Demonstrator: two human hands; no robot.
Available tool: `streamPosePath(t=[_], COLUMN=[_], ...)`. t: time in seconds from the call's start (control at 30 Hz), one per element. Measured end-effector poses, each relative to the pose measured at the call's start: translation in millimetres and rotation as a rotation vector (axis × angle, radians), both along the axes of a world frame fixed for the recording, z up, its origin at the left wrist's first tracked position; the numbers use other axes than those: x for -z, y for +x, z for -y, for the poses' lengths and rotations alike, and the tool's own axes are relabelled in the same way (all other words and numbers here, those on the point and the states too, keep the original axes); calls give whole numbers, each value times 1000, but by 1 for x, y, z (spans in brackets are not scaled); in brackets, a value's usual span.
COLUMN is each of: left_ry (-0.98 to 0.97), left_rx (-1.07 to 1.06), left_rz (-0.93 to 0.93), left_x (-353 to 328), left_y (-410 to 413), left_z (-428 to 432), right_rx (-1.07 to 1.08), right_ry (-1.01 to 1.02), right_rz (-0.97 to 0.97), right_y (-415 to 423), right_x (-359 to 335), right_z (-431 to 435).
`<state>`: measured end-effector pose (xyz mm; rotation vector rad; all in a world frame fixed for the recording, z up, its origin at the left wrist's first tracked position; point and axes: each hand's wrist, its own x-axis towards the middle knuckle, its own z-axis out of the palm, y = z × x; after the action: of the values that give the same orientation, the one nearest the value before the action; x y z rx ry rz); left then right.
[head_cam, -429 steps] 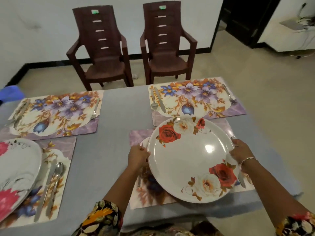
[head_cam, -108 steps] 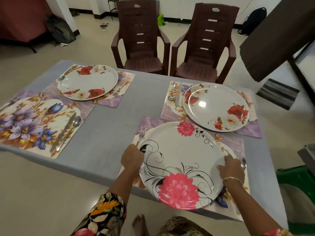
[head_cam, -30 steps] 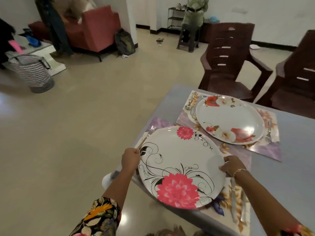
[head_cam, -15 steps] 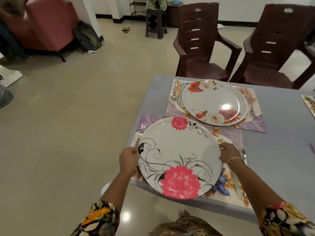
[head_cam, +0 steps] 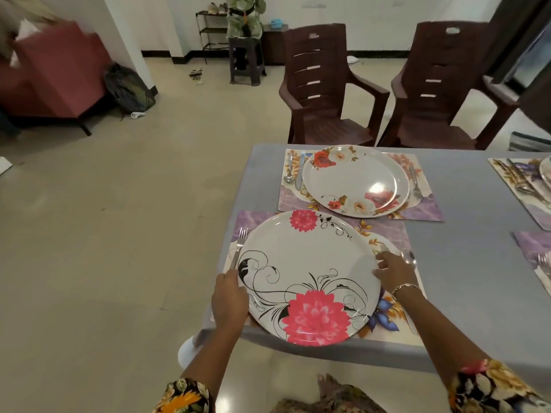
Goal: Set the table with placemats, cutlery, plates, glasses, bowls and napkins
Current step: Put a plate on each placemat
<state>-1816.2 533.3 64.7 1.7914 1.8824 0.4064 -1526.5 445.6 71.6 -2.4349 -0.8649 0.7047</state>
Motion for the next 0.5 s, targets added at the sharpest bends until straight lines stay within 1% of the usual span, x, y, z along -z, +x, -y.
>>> streamPosePath(t=[0.1,0.23,0.37,0.5], left_ry=[138,370,524,547], left_rx=[135,480,773,1010], left_rz=[-139,-154,-72,-14], left_x=[7,17,13,15], left_y=[4,34,79,122], left_z=[15,31,62,103], right_rx=[12,37,39,70], right_ry=[35,99,182,143], right_rz=[69,173,336,389], right_y=[-12,-30,-35,-26], right_x=[-1,0,12,14], right_z=[21,62,110,167])
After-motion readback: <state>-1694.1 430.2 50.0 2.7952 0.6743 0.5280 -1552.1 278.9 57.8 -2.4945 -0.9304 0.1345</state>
